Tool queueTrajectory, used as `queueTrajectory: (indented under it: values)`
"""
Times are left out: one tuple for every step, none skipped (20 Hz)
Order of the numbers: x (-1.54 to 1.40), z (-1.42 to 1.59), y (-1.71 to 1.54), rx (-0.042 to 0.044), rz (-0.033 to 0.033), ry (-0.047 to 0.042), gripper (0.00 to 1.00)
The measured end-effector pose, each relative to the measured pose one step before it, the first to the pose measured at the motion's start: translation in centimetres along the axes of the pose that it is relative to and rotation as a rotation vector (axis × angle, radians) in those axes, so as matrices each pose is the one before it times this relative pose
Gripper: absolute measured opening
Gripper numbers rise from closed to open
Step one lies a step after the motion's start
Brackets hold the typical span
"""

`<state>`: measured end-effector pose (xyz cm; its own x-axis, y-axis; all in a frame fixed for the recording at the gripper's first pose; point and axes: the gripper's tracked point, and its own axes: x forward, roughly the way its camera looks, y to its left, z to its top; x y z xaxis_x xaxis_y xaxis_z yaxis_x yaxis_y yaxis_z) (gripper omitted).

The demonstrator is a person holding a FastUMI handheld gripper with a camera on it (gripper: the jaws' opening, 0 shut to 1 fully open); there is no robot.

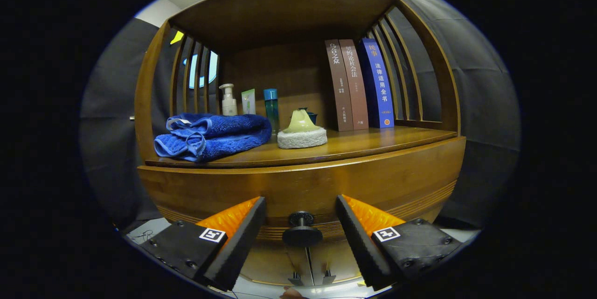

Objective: Pull open the drawer, take out the items inside it, and place them on the countertop above the cabinet.

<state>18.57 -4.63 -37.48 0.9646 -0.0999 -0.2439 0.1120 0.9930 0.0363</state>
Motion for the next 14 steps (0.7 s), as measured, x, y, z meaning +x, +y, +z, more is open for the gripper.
queueTrajectory:
  values:
    - [0.230, -0.014, -0.018, -0.00118, -0.00197, 0.00085, 0.99]
    - [0.039, 0.100, -0.015, -0.00682, -0.00194, -0.00340, 0.99]
    - [0.061, 0.037, 0.013, -0.00175, -0.00147, -0.00731, 0.99]
    - [-0.040, -0.018, 0.009, 0.00463, 0.00075, -0.00450, 0.99]
    - [-0.027, -0.086, 0.106, 0.00052, -0.00044, -0.00069, 0.99]
    - [-0.031, 0.024, -0.082, -0.00106, -0.00098, 0.00000, 0.99]
    - [0.028, 0.013, -0.010, 0.00181, -0.00017, -0.00027, 0.99]
    - [-0.054, -0.013, 0.043, 0.00214, 0.00033, 0.00116, 0.99]
    - [0.063, -0.018, -0.002, 0.00080, 0.00085, 0.00117, 0.99]
    - [-0.012, 0.021, -0.049, 0.00289, 0.00122, 0.00042, 0.99]
    - [0.010, 0.009, -0.005, 0.00120, 0.00131, 0.00119, 0.99]
    - [-0.068, -0.034, -0.005, 0.00385, 0.00283, 0.00180, 0.99]
    - [0.004, -0.022, -0.034, 0.00020, -0.00115, 0.00843, 0.99]
    - [-0.295, -0.012, -0.080, -0.00199, 0.00140, 0.00467, 0.98]
